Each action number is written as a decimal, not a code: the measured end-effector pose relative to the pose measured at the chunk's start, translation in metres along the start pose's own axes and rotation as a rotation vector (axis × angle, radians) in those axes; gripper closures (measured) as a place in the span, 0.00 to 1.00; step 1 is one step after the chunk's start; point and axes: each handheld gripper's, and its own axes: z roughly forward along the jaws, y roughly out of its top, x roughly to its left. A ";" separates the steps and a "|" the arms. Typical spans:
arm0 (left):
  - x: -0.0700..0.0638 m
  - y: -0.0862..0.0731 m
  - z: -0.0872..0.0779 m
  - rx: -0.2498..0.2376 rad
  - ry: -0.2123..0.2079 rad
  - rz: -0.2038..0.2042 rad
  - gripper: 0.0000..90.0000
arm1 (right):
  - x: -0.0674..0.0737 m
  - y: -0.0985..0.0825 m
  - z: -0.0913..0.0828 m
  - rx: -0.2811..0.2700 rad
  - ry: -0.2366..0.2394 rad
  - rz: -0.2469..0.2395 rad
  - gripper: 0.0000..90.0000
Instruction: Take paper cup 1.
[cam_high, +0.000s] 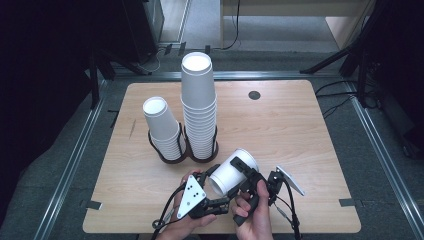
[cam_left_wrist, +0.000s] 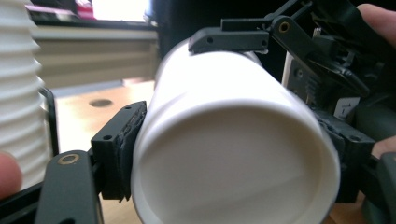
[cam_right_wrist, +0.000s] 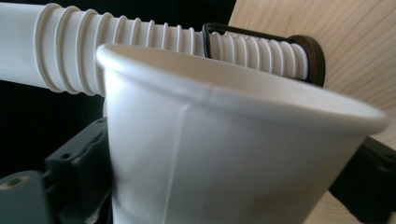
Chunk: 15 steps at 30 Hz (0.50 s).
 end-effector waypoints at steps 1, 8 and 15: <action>0.001 0.000 0.000 0.001 -0.006 -0.008 0.23 | 0.000 0.000 0.000 -0.006 -0.002 -0.012 0.14; 0.013 0.007 -0.002 0.063 -0.018 -0.067 0.03 | 0.010 0.003 -0.007 -0.099 0.010 -0.189 0.17; 0.021 0.011 -0.005 0.081 -0.047 -0.121 0.03 | 0.017 0.013 -0.012 -0.187 -0.012 -0.344 0.17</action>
